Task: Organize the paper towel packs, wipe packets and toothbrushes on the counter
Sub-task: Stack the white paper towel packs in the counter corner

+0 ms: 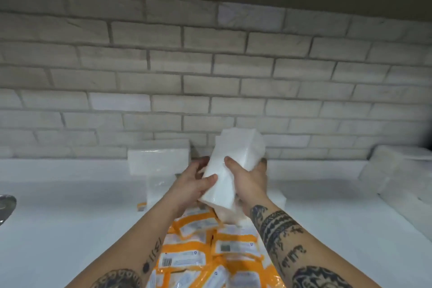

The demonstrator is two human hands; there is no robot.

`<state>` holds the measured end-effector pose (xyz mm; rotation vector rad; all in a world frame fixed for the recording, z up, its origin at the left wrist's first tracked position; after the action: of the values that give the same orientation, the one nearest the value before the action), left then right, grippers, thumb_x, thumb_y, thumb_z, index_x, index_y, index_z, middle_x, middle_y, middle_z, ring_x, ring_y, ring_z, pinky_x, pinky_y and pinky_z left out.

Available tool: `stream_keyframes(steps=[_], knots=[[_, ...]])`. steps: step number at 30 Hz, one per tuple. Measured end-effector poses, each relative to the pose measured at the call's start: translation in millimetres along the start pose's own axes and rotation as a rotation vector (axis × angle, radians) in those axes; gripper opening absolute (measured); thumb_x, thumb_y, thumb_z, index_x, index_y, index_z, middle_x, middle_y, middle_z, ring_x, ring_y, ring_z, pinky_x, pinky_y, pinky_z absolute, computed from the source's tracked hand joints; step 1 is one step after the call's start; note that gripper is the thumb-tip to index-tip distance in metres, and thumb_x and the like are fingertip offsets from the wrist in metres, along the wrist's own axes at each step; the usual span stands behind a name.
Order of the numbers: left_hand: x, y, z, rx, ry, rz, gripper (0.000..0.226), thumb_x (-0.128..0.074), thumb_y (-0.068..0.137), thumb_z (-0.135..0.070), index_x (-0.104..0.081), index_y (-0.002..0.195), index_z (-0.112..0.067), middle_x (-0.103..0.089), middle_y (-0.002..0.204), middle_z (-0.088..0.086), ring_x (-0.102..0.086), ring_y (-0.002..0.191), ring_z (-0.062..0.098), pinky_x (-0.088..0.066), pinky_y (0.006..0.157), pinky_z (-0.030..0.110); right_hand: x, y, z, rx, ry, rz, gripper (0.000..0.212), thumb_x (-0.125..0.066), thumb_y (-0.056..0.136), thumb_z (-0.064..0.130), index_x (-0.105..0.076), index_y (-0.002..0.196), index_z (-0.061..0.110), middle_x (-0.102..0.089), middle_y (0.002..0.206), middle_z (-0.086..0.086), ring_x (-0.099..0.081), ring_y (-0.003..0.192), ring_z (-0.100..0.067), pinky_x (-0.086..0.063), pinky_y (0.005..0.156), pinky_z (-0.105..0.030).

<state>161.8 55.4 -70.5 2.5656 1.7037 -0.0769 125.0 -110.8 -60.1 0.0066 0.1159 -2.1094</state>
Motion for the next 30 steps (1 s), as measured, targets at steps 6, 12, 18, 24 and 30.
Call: stream_keyframes(steps=[6,12,18,24,30], knots=[[-167.9,32.8,-4.5,-0.106,0.426,0.402,0.115,-0.078,0.057,-0.079,-0.029,0.153,-0.038,-0.028,0.155,-0.019,-0.036,0.139,0.003,-0.039,0.11,0.026,137.9,17.3,8.2,-0.209,0.13,-0.243,0.118,-0.042,0.058,0.102,-0.01,0.158,0.049,-0.014,0.17,0.004,-0.027,0.152,-0.031,-0.029,0.12,-0.057],[-287.7,51.7,7.1,0.092,-0.032,0.45,0.091,-0.087,0.058,-0.028,-0.044,0.138,-0.027,-0.067,0.126,0.003,-0.074,0.096,0.02,-0.06,0.073,0.039,273.2,5.6,38.4,-0.061,0.243,-0.401,0.044,-0.04,0.103,0.053,-0.069,0.11,0.02,-0.077,0.107,-0.008,-0.072,0.089,-0.024,-0.053,0.07,-0.033],[-423.0,29.5,28.5,0.442,-0.476,0.585,0.052,-0.065,0.076,-0.028,-0.067,0.125,-0.01,-0.075,0.116,0.017,-0.073,0.1,0.037,-0.054,0.088,0.055,417.1,3.6,26.9,-0.064,0.227,-0.474,0.087,-0.074,0.075,0.068,-0.04,0.145,0.03,-0.058,0.137,0.004,-0.063,0.113,-0.019,-0.054,0.099,-0.046],[-536.8,23.3,58.9,0.61,-0.406,0.598,0.055,-0.064,0.077,-0.041,-0.069,0.124,-0.013,-0.075,0.118,0.015,-0.07,0.106,0.037,-0.054,0.088,0.055,514.1,19.3,1.1,-0.084,0.467,-0.397,0.098,-0.084,0.063,0.072,-0.055,0.141,0.02,-0.073,0.126,-0.01,-0.071,0.114,-0.033,-0.053,0.102,-0.054],[-620.6,42.7,72.4,0.512,-0.227,0.527,0.048,-0.061,0.093,-0.06,-0.068,0.123,-0.023,-0.076,0.112,0.001,-0.073,0.103,0.026,-0.061,0.079,0.057,615.0,38.2,-15.1,-0.099,0.45,-0.733,0.106,-0.082,0.057,0.078,-0.044,0.143,0.03,-0.068,0.128,0.002,-0.071,0.108,-0.026,-0.058,0.095,-0.053]])
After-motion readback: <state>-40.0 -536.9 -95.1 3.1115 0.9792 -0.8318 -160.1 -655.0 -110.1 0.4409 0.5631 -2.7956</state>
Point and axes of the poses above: each hand's wrist, its own y-axis towards the middle knuckle, its own x-axis out of the back of the hand, z = x × y, the point moved 8 cm from there along y, towards the middle knuckle
